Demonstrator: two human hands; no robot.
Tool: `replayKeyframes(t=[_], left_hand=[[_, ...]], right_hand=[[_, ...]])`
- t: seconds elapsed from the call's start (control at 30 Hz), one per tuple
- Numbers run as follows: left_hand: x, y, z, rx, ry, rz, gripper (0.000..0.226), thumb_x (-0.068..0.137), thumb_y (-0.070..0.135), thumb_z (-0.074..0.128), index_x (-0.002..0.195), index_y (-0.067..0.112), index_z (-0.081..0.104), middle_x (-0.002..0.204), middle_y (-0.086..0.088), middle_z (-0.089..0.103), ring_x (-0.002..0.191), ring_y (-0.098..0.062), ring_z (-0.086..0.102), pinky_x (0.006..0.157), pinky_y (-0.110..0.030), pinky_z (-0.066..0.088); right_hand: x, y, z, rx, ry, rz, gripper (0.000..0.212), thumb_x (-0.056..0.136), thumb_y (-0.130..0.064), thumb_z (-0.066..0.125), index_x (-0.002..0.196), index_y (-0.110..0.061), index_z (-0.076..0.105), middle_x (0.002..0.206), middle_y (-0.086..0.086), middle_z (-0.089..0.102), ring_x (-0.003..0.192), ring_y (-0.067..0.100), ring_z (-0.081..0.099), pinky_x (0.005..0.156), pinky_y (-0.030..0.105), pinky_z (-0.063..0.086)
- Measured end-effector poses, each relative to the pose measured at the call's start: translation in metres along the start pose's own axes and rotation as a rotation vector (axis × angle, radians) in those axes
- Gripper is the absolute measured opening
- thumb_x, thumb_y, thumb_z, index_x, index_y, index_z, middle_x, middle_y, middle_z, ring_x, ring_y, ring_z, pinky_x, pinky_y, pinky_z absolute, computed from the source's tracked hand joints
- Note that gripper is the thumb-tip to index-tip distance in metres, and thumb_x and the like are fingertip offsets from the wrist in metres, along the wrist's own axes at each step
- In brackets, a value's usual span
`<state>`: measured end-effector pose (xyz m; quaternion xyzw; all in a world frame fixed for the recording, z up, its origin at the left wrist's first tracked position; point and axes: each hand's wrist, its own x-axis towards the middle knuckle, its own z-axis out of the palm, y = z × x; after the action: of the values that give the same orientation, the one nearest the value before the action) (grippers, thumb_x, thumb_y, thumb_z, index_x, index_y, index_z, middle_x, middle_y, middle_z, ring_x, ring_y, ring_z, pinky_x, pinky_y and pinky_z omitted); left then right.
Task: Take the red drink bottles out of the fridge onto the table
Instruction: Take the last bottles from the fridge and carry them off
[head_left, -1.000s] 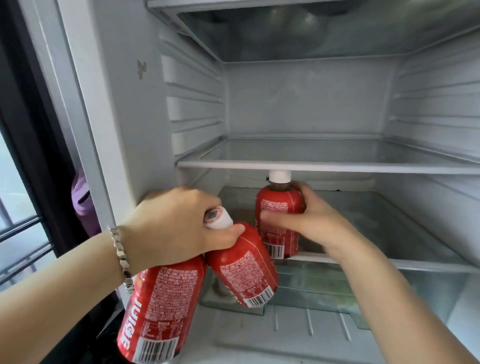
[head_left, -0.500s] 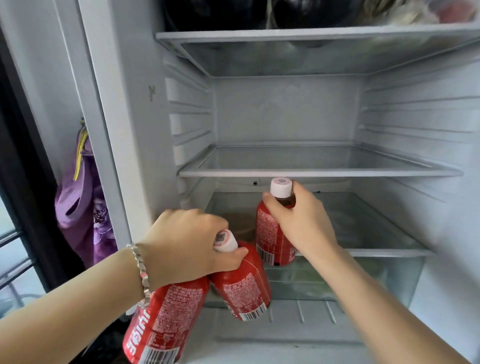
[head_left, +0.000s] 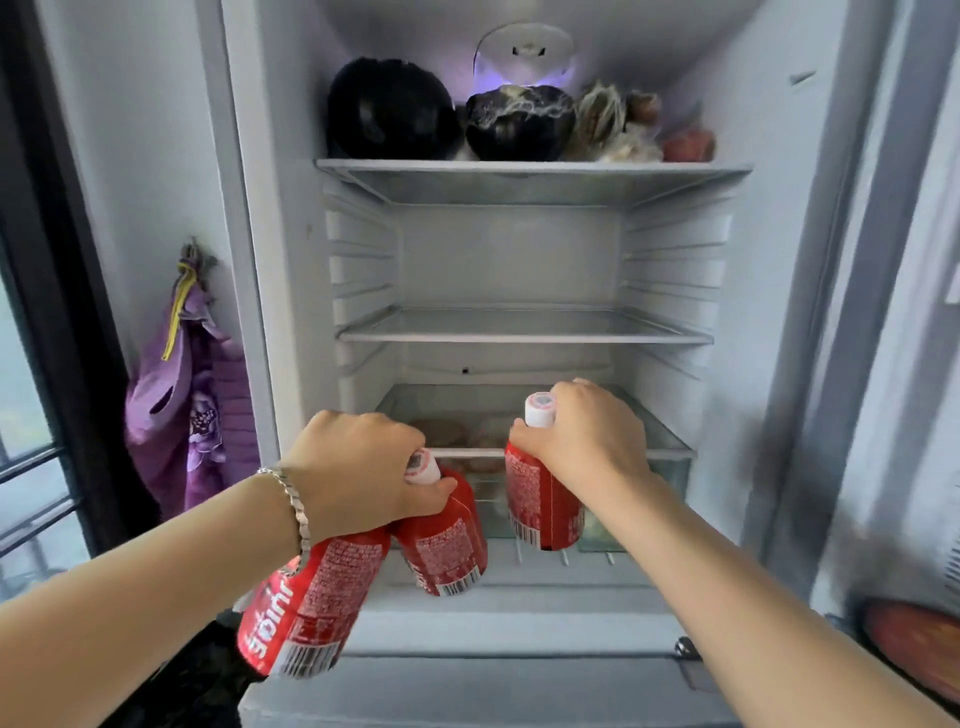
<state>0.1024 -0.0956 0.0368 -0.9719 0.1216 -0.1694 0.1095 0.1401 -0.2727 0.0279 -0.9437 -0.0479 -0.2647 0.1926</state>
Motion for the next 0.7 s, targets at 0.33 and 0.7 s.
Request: replayKeyframes(t=[0.33, 0.7], left_hand=[[-0.096, 0.078, -0.05, -0.007, 0.01, -0.013, 0.053, 0.083, 0.068, 0.036, 0.086, 0.022, 0.064, 0.086, 0.006, 0.066, 0.078, -0.013, 0.06, 0.071, -0.025, 0.045], [-0.176, 0.156, -0.097, -0.071, 0.096, 0.243, 0.052, 0.084, 0.067, 0.036, 0.079, 0.022, 0.062, 0.075, 0.005, 0.063, 0.068, -0.011, 0.056, 0.061, -0.02, 0.041]], right_hand=[[-0.107, 0.013, -0.1, -0.149, -0.205, -0.078, 0.04, 0.083, -0.041, 0.057, 0.057, -0.013, 0.044, 0.057, -0.001, 0.047, 0.053, 0.016, 0.045, 0.045, 0.023, 0.031], [-0.248, 0.068, -0.196, -0.206, -0.209, 0.263, 0.021, 0.084, -0.035, 0.056, 0.085, -0.014, 0.055, 0.083, 0.004, 0.059, 0.084, 0.025, 0.059, 0.066, 0.027, 0.043]])
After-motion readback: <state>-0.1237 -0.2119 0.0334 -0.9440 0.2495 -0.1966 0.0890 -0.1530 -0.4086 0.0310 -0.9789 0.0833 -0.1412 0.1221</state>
